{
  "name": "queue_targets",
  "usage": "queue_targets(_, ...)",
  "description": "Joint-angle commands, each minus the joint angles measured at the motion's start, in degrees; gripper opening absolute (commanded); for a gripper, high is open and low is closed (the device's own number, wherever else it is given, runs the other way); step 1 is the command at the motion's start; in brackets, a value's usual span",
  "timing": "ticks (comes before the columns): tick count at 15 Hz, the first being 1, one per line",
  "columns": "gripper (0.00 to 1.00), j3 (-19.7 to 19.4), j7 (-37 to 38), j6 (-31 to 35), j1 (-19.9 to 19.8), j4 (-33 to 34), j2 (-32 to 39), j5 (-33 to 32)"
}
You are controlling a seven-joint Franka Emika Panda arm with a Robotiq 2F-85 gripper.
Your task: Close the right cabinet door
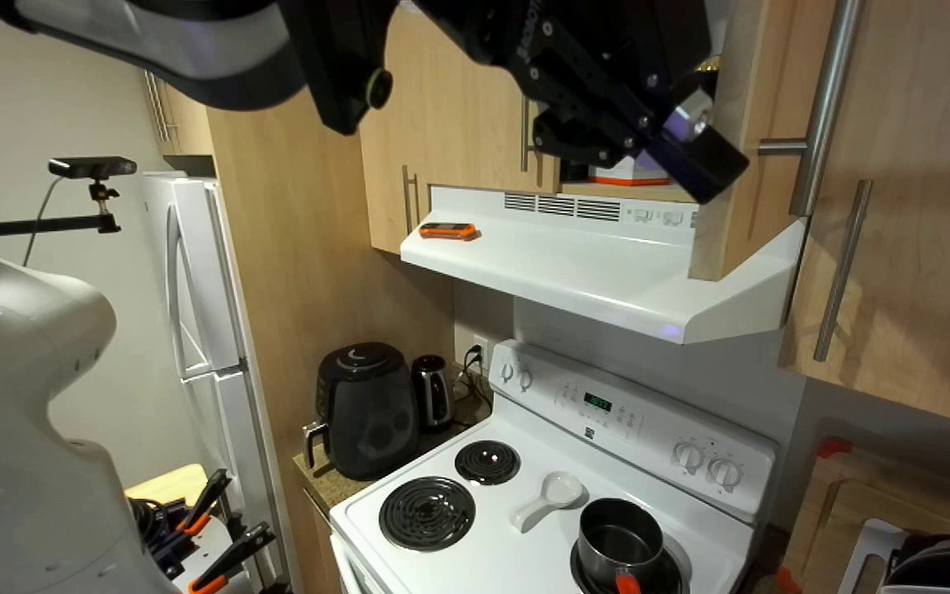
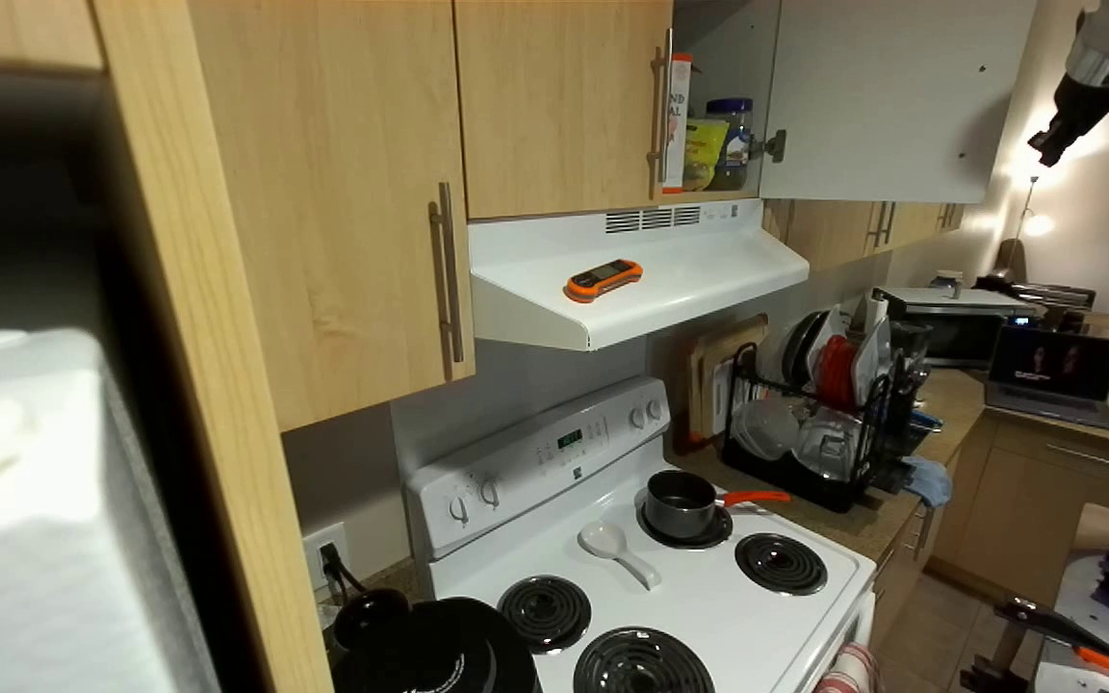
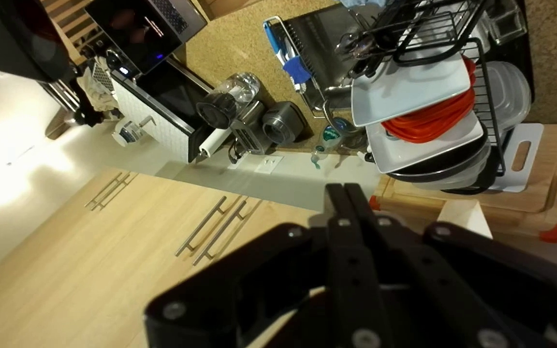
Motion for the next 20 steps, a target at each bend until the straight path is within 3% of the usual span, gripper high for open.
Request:
queue_targets(1,0.03,0.6,1.3,3.8,0.3,1.5,3.2,-1.6)
queue_targets(11,0.02,1.3,0.5,9.9,0.5,2.6,4.5,-0.8)
queue_targets(20,0.02,-1.7,-3.6,13.7,3.1,1.2,3.2,2.7)
